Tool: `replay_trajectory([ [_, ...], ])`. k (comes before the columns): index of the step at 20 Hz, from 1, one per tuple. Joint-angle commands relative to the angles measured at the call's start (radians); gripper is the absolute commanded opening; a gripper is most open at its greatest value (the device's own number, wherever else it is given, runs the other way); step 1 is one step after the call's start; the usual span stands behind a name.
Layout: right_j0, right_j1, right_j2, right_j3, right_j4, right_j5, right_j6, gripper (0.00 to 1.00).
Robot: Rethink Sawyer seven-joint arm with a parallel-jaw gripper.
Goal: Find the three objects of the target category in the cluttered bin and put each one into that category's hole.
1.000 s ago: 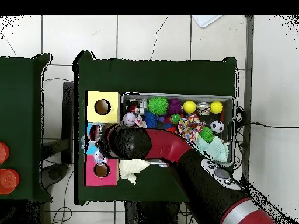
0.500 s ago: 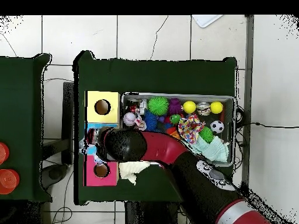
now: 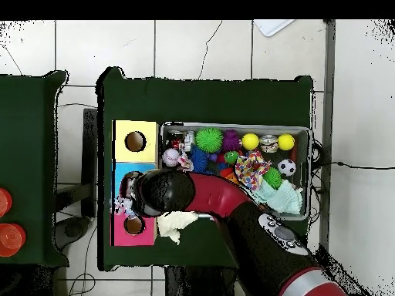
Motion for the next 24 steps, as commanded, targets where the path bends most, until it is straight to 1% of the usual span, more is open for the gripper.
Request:
replay_trajectory([
  [1,0.01,0.026,-0.117,-0.184,-0.016,0.209,0.102,0.0],
  [5,0.004,0.007,-0.114,-0.197,-0.008,0.242,0.097,0.0],
  [9,-0.004,-0.017,-0.098,-0.161,0.008,0.223,0.099,0.0],
  [15,0.0,-0.038,-0.103,-0.139,0.005,0.205,0.105,0.0],
  [17,0.005,-0.02,-0.112,-0.161,-0.001,0.209,0.105,0.0],
  [24,0.017,-0.004,-0.128,-0.164,-0.006,0.209,0.11,0.0],
])
